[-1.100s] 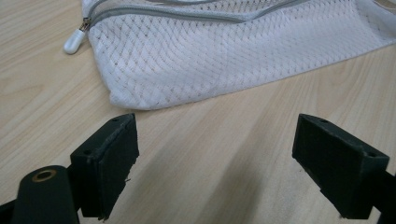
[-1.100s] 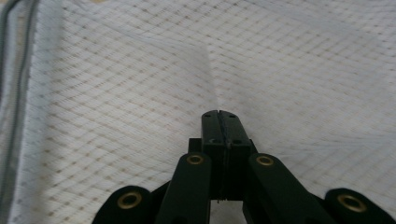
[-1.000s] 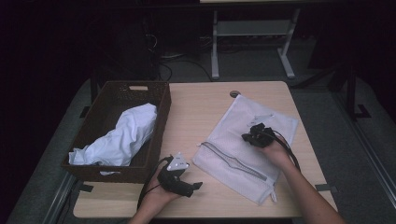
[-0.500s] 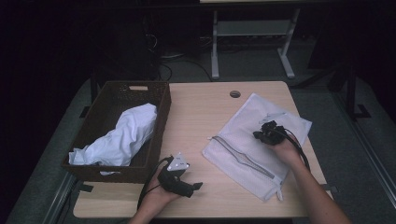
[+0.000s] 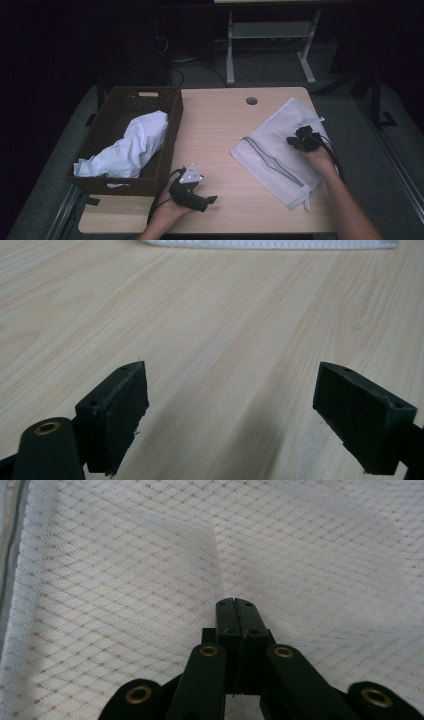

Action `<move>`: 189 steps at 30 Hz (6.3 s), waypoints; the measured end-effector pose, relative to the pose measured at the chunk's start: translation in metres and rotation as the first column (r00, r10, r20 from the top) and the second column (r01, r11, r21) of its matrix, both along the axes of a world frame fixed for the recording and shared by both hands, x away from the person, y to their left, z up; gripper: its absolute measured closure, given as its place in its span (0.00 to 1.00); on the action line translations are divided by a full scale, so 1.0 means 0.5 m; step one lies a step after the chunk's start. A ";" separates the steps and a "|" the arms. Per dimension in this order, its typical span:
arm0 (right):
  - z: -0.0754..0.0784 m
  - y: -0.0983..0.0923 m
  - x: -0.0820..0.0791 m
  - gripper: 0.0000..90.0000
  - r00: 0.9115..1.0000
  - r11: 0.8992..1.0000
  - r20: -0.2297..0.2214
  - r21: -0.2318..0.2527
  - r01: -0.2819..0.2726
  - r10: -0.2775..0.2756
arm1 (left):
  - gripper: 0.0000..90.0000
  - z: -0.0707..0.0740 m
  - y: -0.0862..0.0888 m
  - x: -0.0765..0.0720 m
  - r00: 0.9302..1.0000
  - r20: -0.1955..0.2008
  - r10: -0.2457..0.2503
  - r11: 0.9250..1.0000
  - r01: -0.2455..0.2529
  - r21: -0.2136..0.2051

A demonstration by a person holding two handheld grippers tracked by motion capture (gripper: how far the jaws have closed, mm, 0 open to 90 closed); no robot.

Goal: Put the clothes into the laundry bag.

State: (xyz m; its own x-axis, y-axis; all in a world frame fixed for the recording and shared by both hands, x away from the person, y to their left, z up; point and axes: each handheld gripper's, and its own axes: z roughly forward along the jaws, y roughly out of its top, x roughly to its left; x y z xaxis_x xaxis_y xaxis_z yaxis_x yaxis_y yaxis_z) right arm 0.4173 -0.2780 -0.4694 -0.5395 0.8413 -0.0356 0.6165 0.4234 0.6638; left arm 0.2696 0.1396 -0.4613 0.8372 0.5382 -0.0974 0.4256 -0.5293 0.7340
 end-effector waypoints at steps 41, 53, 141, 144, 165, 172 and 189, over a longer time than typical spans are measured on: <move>0.062 0.047 -0.189 0.20 0.994 0.979 0.064 0.175 -0.103 0.093 | 0.16 -0.003 -0.001 0.001 1.000 -0.015 -0.004 1.000 0.004 -0.008; 0.043 0.035 -0.296 0.15 0.993 0.979 0.089 0.179 -0.097 0.082 | 0.16 -0.003 -0.005 -0.005 1.000 -0.018 -0.024 1.000 0.024 -0.005; 0.009 0.020 -0.364 0.13 0.987 0.980 0.112 0.152 -0.131 0.114 | 0.12 0.275 0.327 0.249 0.958 0.050 0.281 0.921 -0.284 0.266; 0.009 0.020 -0.364 0.13 0.987 0.980 0.111 0.152 -0.131 0.115 | 0.12 0.261 0.339 0.263 0.954 0.039 0.297 0.916 -0.297 0.271; 0.008 0.020 -0.364 0.13 0.987 0.981 0.109 0.138 -0.137 0.122 | 0.11 0.115 0.383 0.316 0.930 -0.132 0.342 0.884 -0.271 0.381; 0.007 0.021 -0.365 0.13 0.986 0.982 0.106 0.129 -0.139 0.125 | 0.11 0.068 0.377 0.321 0.923 -0.209 0.322 0.879 -0.210 0.427; 0.004 0.023 -0.364 0.14 0.987 0.984 0.096 0.106 -0.142 0.132 | 0.67 0.070 0.383 0.319 0.911 -0.251 0.327 0.873 -0.190 0.448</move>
